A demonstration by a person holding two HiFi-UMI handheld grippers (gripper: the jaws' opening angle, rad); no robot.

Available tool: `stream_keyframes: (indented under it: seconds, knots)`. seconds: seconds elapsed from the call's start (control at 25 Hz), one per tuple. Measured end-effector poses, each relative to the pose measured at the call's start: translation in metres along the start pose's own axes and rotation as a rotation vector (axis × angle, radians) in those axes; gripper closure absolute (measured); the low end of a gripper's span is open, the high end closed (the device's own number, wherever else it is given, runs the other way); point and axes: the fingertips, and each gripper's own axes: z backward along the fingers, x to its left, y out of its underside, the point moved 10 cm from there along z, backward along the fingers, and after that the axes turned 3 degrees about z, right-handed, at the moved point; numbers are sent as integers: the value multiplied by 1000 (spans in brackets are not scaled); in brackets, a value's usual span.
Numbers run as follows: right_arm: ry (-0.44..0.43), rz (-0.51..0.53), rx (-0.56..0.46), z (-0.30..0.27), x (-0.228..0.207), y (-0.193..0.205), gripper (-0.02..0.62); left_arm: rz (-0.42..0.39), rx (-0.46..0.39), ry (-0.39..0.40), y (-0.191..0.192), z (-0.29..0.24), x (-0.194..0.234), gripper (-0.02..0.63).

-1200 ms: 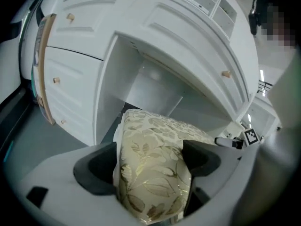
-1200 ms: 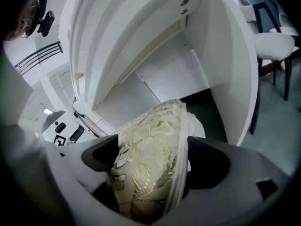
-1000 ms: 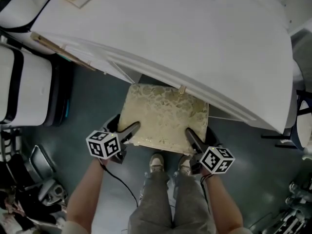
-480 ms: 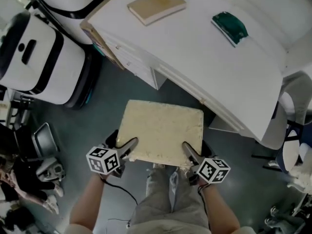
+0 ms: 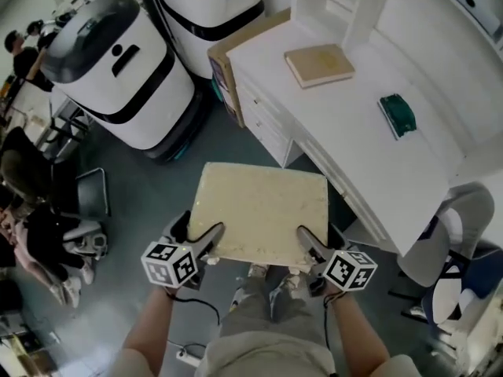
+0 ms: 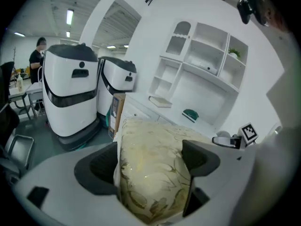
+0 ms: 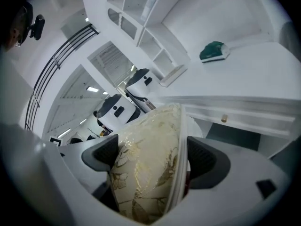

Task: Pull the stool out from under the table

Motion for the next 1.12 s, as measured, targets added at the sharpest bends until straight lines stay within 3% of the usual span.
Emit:
stream_keyframes:
  seconds: [0.28,0.6,1.12]
  knots:
    - [-143,119,-11,12,87,-60,133,2,-182,-96,-51,101,-19,160]
    - [-300,236,30,10,171,-89,133,37,-349,-232,-63,200,-27,161]
    - [-431,312,211,-5,236,-49,135,161,-388,-424,-7,293,-23,163]
